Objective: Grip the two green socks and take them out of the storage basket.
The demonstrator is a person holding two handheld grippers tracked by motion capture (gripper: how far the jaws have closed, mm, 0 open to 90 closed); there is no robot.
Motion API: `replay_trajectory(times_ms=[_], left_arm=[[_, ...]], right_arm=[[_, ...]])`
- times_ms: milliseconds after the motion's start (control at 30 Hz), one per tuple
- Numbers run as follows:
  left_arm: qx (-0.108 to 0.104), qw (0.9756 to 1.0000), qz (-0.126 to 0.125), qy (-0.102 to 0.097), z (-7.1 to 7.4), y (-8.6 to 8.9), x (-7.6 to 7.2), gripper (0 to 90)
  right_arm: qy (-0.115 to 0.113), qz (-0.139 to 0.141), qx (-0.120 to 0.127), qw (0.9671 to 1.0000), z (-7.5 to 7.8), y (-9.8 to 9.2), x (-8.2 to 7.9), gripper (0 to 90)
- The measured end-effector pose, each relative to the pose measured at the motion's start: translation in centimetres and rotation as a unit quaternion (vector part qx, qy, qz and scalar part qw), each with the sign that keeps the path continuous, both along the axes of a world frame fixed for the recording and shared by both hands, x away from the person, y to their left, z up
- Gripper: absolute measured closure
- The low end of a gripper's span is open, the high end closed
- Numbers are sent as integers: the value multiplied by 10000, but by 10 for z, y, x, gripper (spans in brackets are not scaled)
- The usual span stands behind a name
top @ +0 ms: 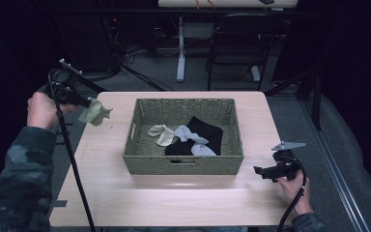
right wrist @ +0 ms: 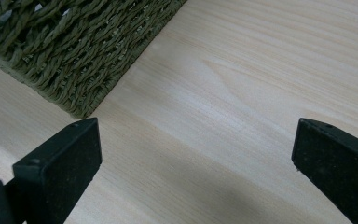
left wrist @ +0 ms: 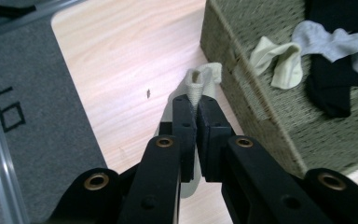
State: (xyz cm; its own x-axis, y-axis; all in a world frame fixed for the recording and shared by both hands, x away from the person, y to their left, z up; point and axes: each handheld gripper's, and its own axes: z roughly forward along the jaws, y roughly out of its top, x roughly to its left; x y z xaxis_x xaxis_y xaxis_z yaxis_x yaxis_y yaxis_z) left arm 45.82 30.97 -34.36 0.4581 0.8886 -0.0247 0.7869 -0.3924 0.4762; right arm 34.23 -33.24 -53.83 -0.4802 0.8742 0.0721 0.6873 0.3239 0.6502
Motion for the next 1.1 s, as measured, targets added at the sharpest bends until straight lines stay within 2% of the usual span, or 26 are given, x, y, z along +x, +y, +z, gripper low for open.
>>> replay_trajectory(times_ms=[167, 300, 533, 967, 1100], left_arm=[[-52, 9998, 91, 180, -32, 7, 1, 872], [-38, 9996, 145, 234, -57, 9, 1, 872], [-252, 9983, 252, 461, -105, 12, 2, 872], [-530, 9950, 323, 782, -167, 16, -7, 866], [-668, 9933, 370, 863, -178, 19, -10, 845]], right_arm=[[22, 16, -52, 10000, -1, 0, 1, 8], [-23, -14, -9, 10000, 0, -1, 0, 8], [2, 17, -48, 10000, -1, 1, 0, 8], [30, 49, -59, 10000, -2, 2, 0, 8], [30, 33, -36, 10000, -2, 2, 0, 8]])
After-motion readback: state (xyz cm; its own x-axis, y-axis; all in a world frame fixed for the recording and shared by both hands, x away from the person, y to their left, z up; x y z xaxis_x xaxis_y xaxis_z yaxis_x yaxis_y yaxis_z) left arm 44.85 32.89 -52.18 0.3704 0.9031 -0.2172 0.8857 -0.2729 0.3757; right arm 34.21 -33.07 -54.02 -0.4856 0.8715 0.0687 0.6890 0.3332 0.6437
